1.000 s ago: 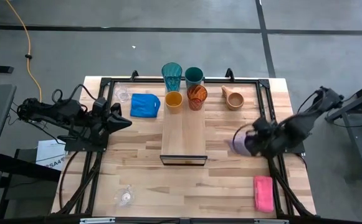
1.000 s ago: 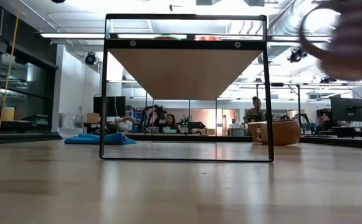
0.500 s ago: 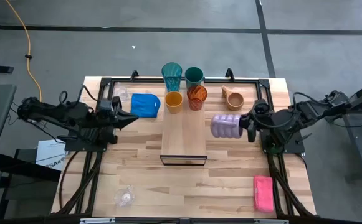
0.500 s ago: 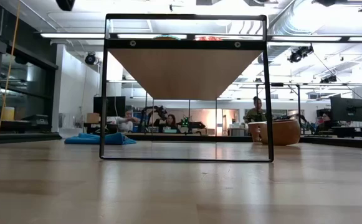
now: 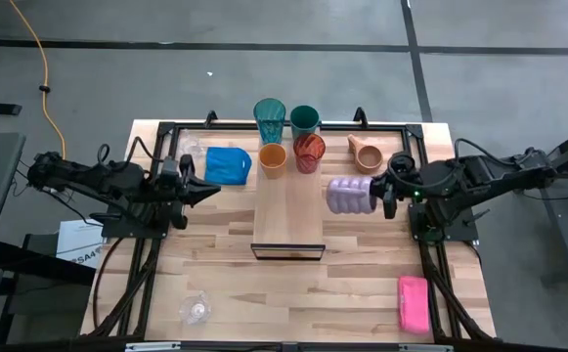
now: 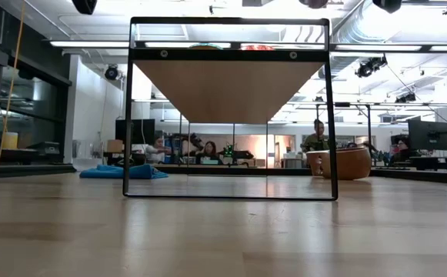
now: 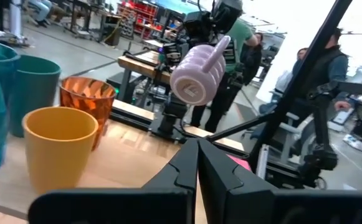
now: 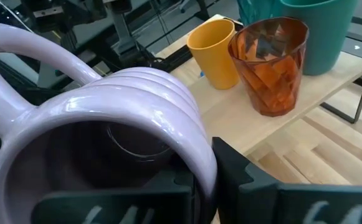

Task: Stack small to large cups/mugs on shelf
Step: Put the purple mug on the shelf

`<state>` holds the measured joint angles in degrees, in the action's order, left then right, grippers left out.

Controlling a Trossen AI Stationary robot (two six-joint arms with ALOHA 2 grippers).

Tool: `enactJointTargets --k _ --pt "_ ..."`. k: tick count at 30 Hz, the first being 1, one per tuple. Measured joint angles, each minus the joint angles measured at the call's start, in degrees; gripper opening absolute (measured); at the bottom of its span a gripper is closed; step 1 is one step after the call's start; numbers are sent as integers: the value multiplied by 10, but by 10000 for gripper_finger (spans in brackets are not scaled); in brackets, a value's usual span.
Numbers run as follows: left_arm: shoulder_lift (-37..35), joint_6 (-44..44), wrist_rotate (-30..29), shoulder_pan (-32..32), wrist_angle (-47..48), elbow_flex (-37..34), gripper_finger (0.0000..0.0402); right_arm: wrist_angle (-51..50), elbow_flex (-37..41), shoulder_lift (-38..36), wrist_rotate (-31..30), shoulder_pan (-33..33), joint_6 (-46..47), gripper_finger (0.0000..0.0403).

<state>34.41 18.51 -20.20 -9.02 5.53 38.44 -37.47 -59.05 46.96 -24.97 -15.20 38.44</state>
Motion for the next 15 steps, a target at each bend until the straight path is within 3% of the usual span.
enactJointTargets --k 9,15 --pt "0 -3 -13 0 0 0 0 0 -4 16 10 12 17 6" --pt "0 -2 -15 0 1 0 0 -57 -86 131 50 63 16 6"
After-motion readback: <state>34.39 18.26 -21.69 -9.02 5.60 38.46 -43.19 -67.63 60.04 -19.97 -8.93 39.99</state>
